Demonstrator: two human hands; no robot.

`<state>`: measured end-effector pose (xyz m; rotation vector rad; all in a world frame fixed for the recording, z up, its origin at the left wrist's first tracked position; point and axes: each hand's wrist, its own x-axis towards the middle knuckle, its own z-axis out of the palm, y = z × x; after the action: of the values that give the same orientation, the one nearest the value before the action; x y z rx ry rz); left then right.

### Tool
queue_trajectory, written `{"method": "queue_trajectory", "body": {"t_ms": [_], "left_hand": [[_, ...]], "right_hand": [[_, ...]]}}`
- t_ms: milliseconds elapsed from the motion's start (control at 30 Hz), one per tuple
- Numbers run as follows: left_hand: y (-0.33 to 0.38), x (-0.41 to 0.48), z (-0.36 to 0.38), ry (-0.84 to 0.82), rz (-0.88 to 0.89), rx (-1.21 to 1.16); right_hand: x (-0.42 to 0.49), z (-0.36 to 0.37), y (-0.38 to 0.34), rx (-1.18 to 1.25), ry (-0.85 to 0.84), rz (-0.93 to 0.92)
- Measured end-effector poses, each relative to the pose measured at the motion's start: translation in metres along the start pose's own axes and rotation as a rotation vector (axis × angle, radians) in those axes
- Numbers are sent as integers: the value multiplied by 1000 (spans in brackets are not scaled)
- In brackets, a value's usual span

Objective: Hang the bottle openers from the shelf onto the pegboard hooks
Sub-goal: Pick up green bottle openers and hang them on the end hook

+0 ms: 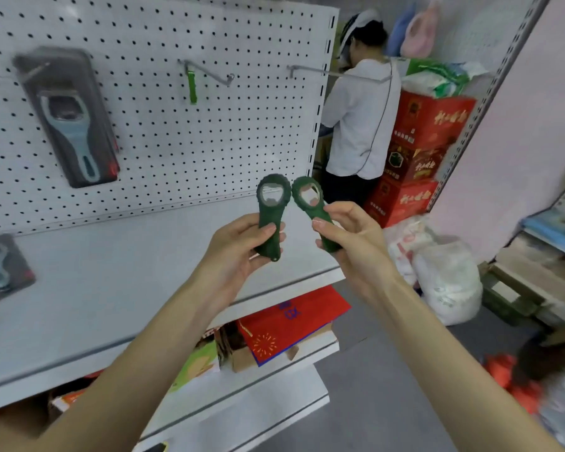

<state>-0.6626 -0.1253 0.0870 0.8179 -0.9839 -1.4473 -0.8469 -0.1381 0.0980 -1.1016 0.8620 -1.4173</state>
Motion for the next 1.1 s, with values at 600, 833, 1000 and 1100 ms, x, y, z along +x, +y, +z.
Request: {"method": "queue_trajectory", "body": {"t_ms": [600, 833, 1000, 1100], "left_hand": [[7, 62, 126, 304, 338, 118], [-2, 81, 156, 340, 338, 150], [2, 100, 165, 333, 347, 181], [2, 113, 167, 320, 344, 190]], "right_hand": [[119, -114, -92, 127, -169, -221], [153, -137, -106, 66, -136, -177], [173, -141, -105, 73, -133, -180], [182, -139, -105, 117, -129, -167]]}}
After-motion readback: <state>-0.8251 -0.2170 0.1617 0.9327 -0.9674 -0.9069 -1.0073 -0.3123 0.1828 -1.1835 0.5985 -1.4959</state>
